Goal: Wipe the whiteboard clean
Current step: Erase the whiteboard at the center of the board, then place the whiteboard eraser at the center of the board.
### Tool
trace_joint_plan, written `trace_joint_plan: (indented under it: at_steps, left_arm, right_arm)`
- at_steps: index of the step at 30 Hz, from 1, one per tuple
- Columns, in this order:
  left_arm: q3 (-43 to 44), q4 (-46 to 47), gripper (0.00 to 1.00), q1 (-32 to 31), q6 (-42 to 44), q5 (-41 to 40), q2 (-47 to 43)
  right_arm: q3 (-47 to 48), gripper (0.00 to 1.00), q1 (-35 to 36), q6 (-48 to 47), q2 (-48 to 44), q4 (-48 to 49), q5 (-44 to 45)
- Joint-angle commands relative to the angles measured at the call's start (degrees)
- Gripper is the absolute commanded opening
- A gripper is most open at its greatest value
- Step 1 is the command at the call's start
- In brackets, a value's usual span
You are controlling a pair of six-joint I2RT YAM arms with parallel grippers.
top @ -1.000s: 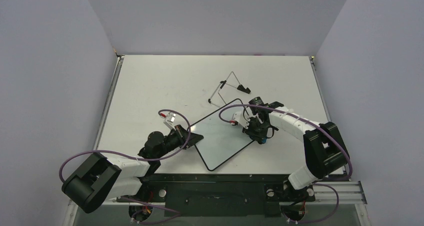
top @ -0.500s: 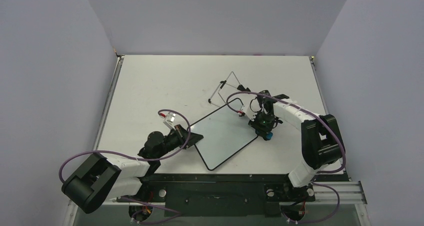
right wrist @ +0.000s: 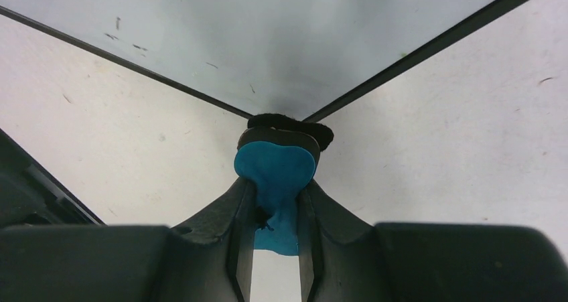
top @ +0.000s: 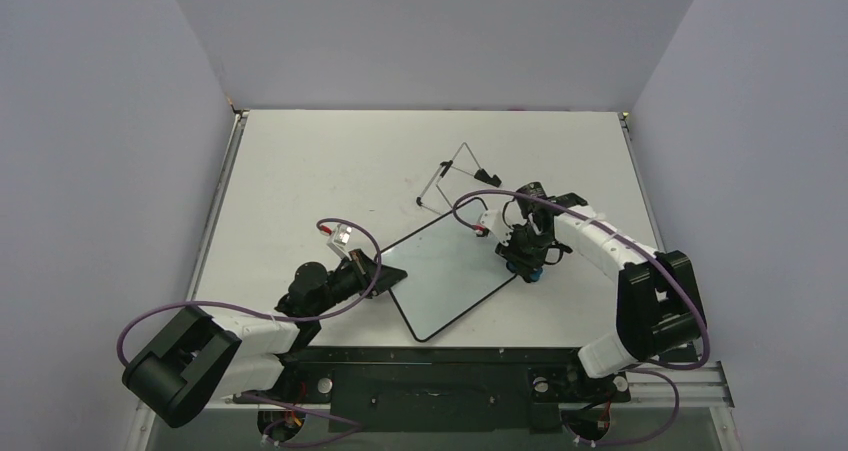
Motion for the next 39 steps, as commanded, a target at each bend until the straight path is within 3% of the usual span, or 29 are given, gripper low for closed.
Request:
trace_joint_plan:
  at_steps: [1, 7, 13, 15, 18, 23, 28, 31, 33, 36, 39]
  left_arm:
    - [1.94, 9.60, 0.00, 0.32, -0.96, 1.53, -0.45]
    - [2.17, 9.39, 0.00, 0.32, -0.93, 1.68, -0.47]
    - [2.09, 8.84, 0.00, 0.36, -0.94, 1.38, -1.05]
    - [2.06, 8.69, 0.00, 0.32, -0.89, 1.21, -1.72]
    - [2.30, 5.62, 0.00, 0.31, -0.05, 0.83, -4.18]
    - [4.41, -2.61, 0.00, 0.99, 4.73, 0.97, -9.41]
    - [7.70, -11.98, 0.00, 1.67, 10.87, 1.72, -14.88]
    - [9.95, -15.05, 0.00, 1.80, 13.51, 2.58, -16.04]
    - [11.19, -16.60, 0.00, 1.80, 14.91, 3.82, -16.56]
    - [12.83, -17.73, 0.00, 1.82, 16.70, 5.95, -16.86]
    - [14.17, -20.46, 0.00, 1.82, 18.46, 6.98, -17.26]
  right_arm:
    - [2.95, 0.00, 1.64, 0.37, -0.82, 0.26, -4.09]
    - [3.38, 0.00, 11.45, 2.35, 4.61, 2.28, -3.07]
    - [2.76, 0.00, 21.27, -0.61, -0.84, 2.14, -10.85]
    - [3.49, 0.00, 20.75, -0.31, -2.20, 1.79, -12.02]
    - [3.00, 0.00, 14.77, 1.20, -3.79, 2.87, -11.36]
    - [-0.96, 0.00, -4.84, -1.83, -6.71, 2.84, -7.72]
    - [-4.76, 0.09, -19.87, -6.36, -3.68, 3.33, -2.43]
    - [-5.30, 0.17, -22.93, -6.24, -0.47, 4.46, -1.86]
    - [-5.75, 0.27, -23.26, -5.18, 0.34, 5.46, -1.87]
    - [-5.44, 0.59, -23.31, -3.91, 0.88, 5.77, -2.00]
    - [-4.15, 0.71, -23.75, -3.41, 0.31, 4.46, -1.77]
